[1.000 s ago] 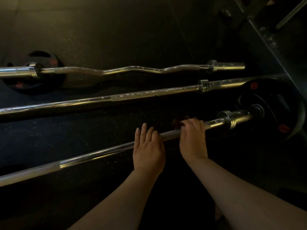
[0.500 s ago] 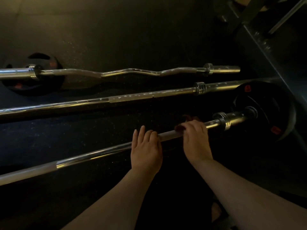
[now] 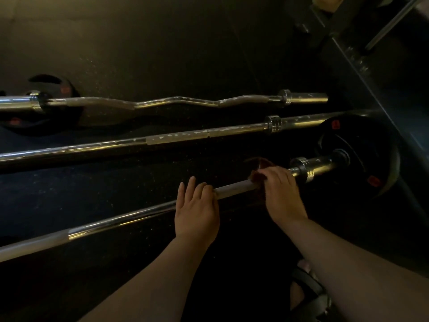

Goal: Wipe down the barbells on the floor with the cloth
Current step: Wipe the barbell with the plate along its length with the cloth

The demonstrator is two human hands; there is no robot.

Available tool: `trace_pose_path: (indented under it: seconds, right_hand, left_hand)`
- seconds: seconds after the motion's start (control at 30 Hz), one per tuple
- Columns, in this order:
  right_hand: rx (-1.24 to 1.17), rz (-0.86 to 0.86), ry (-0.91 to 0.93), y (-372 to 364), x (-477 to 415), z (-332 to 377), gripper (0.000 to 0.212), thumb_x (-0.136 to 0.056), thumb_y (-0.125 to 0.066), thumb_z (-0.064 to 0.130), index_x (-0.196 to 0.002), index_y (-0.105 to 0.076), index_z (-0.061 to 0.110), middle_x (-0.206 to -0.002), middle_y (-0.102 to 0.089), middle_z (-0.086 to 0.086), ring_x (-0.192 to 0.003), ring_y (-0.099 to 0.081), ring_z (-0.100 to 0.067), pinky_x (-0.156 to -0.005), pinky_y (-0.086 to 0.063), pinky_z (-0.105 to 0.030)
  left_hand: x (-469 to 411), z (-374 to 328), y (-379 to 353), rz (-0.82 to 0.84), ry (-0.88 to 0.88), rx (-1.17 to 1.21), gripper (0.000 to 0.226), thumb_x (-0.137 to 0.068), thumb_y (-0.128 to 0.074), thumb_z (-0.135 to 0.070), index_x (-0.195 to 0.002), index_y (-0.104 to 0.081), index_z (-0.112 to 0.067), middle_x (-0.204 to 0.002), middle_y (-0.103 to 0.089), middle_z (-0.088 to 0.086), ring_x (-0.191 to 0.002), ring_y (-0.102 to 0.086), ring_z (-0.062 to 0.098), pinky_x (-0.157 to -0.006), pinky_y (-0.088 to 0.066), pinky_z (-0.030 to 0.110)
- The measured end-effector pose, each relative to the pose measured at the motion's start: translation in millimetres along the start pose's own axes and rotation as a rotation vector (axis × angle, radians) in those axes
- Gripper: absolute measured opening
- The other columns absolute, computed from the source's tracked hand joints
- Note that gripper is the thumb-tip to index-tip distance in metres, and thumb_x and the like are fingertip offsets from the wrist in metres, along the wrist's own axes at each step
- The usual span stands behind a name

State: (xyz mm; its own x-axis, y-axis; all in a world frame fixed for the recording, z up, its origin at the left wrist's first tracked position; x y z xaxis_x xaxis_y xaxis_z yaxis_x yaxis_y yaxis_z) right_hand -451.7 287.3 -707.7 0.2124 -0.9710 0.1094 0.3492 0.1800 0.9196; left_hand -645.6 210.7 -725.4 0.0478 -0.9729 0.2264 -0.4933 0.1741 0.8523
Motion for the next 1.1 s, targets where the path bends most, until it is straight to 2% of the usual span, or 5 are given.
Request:
trace_pose_path:
  seconds: [0.2, 0.33, 0.43, 0.67, 1.1]
  right_hand:
    - [-0.111, -0.178, -0.337, 18, -3, -30, 0.046, -0.097, -0.058, 0.010, -0.142, -0.050, 0.014, -0.150, -0.043, -0.005, -0.145, -0.034, -0.024, -0.118, -0.036, -0.047]
    - [-0.087, -0.099, -0.150, 1, 1, -5, 0.034, -0.099, -0.055, 0.012, -0.132, -0.055, 0.011, -0.143, -0.046, -0.006, -0.140, -0.036, -0.022, -0.119, -0.034, -0.041]
    - [-0.238, -0.072, -0.222, 14, -11, -29, 0.032, -0.102, -0.046, 0.010, -0.133, -0.052, 0.014, -0.142, -0.046, -0.006, -0.135, -0.043, -0.021, -0.112, -0.037, -0.032]
    - [-0.338, -0.246, -0.403, 7, 26, -34, 0.045, -0.099, -0.048, 0.002, -0.141, -0.042, 0.018, -0.158, -0.026, -0.002, -0.147, -0.026, -0.023, -0.115, -0.039, -0.044]
    - [-0.273, -0.159, -0.253, -13, 17, -8, 0.052, -0.100, -0.050, 0.009, -0.150, -0.044, 0.022, -0.159, -0.035, 0.011, -0.151, -0.009, -0.020, -0.125, -0.022, -0.047]
  left_hand:
    - [-2, -1, 0, -0.009, -0.010, 0.004, 0.048, -0.108, -0.019, -0.036, -0.151, -0.035, -0.025, -0.164, -0.028, -0.005, -0.155, 0.005, 0.016, -0.121, 0.016, 0.038]
    - [-1, -3, 1, -0.015, 0.005, 0.023, 0.047, -0.108, -0.019, -0.035, -0.150, -0.037, -0.024, -0.163, -0.029, -0.004, -0.155, 0.004, 0.017, -0.123, 0.015, 0.039]
    - [-1, 1, 0, -0.019, 0.003, 0.012, 0.046, -0.108, -0.020, -0.034, -0.150, -0.037, -0.025, -0.163, -0.029, -0.004, -0.155, 0.004, 0.016, -0.123, 0.014, 0.039]
    - [-3, -3, -1, -0.016, -0.019, 0.019, 0.049, -0.107, -0.019, -0.035, -0.150, -0.037, -0.023, -0.162, -0.031, -0.003, -0.155, 0.003, 0.017, -0.124, 0.013, 0.041]
    - [-1, -3, -1, -0.029, -0.007, -0.011, 0.057, -0.101, -0.011, -0.039, -0.148, -0.039, -0.023, -0.161, -0.033, -0.001, -0.155, 0.002, 0.020, -0.125, 0.011, 0.043]
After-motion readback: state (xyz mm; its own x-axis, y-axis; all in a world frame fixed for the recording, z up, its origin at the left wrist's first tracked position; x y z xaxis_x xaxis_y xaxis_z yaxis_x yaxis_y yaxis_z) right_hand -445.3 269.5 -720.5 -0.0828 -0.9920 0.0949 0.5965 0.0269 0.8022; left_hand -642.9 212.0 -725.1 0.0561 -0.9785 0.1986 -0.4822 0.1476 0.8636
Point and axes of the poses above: each hand's wrist, its own x-axis away from the middle knuckle, its own y-axis out of the back of the hand, z = x × y, the point moved 10 cm from there along -x, towards the middle knuckle
